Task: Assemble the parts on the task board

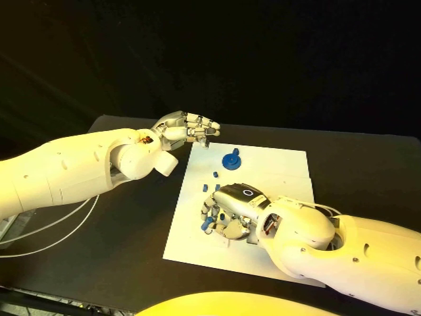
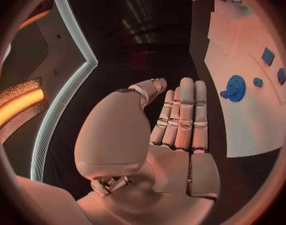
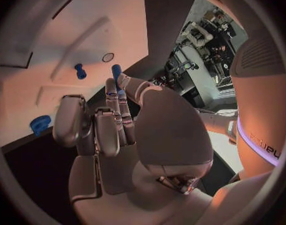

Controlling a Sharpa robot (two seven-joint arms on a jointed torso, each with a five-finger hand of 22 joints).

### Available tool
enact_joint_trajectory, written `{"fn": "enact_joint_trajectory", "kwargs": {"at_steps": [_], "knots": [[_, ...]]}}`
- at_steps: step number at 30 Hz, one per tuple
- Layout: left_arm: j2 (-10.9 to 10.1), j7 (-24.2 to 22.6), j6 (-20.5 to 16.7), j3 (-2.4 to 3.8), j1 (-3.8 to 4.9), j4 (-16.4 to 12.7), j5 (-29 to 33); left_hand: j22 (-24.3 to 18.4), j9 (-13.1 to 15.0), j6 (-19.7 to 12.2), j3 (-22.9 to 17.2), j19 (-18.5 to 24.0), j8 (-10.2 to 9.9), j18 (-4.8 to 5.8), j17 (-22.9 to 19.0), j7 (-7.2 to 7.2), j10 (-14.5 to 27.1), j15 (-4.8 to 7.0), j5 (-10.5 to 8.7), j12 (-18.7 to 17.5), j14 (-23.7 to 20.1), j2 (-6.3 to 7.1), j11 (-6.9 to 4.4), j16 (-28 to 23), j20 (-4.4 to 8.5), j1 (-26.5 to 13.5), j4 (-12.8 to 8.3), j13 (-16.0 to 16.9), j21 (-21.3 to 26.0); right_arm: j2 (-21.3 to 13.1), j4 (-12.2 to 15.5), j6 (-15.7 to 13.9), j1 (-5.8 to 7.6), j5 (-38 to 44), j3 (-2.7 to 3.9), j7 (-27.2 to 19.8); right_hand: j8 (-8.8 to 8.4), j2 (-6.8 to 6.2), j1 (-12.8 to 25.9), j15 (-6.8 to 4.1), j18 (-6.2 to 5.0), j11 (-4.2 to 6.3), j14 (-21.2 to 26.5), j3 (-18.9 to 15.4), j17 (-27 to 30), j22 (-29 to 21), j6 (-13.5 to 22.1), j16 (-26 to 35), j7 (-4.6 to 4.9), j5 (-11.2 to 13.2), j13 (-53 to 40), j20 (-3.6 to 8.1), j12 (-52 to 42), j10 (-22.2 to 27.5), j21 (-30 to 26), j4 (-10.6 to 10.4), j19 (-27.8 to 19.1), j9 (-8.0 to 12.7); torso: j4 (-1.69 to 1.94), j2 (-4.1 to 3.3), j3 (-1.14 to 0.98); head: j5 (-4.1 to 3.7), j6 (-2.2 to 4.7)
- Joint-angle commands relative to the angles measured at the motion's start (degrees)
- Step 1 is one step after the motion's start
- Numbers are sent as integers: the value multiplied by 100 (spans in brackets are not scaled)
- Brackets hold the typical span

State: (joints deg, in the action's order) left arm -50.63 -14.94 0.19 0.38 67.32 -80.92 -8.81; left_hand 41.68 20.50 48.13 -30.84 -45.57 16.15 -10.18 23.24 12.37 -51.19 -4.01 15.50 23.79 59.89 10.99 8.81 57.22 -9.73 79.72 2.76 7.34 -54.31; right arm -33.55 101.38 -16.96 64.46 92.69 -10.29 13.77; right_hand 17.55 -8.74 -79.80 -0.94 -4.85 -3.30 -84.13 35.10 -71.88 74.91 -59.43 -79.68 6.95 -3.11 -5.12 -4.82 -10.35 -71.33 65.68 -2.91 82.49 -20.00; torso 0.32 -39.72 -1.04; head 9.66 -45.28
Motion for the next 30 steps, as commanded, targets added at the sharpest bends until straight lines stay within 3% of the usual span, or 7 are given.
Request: {"fn": "enact_joint_trajectory", "kwargs": {"at_steps": [1, 13, 18, 30], "knots": [[14, -21, 111, 3, 1, -1, -19, -5, 5, -22, 21, -12, 36, -37, 5, 7, 40, -12, -32, 20, -32, -29, -11, 13, -5, 22, -10, -7, 16, 18, -7, 269, -20, 266, -2, 176, 118, 40, 7, -18, 65, 3, -226, -11, 0, 950, -6, -11, 25, -14, -4, 9, 18, 20, 1, 31, -6, -296, 5, -2, -5, 0, -17], [4, -17, 118, 3, 1, 1, -28, -5, 5, -22, 21, -12, 36, -37, 5, 7, 40, -12, -32, 20, -32, -29, -11, 13, -5, 22, -10, -7, 16, 65, -105, 413, -94, 410, -14, 319, 119, 41, 10, -17, 61, 3, -222, -9, 16, 945, -4, -3, 26, -18, -6, 7, 23, 17, -21, 38, -13, -299, 9, -1, 4, 17, -42], [-1, 1, 122, 3, 1, 3, -33, -5, 5, -22, 21, -12, 36, -37, 5, 7, 40, -12, -32, 20, -32, -29, -11, 13, -5, 22, -10, -7, 16, 70, -125, 432, -99, 477, -15, 367, 119, 38, 18, -15, 58, 0, -220, -9, 25, 941, -1, 3, 27, -20, -6, 6, 29, 18, -40, 40, -19, -301, 13, -6, 4, 15, 8], [-2, 17, 123, 3, 1, -4, -41, -5, 5, -22, 21, -12, 36, -37, 5, 7, 40, -12, -32, 20, -32, -29, -11, 13, -5, 22, -10, -7, 16, 139, -185, 525, -101, 476, -39, 310, 95, -10, 115, 0, 51, -16, -211, -17, 52, 929, 49, 18, 38, -39, -9, -6, 95, 40, -87, 48, -39, -312, 9, -1, 7, 31, 33]]}}
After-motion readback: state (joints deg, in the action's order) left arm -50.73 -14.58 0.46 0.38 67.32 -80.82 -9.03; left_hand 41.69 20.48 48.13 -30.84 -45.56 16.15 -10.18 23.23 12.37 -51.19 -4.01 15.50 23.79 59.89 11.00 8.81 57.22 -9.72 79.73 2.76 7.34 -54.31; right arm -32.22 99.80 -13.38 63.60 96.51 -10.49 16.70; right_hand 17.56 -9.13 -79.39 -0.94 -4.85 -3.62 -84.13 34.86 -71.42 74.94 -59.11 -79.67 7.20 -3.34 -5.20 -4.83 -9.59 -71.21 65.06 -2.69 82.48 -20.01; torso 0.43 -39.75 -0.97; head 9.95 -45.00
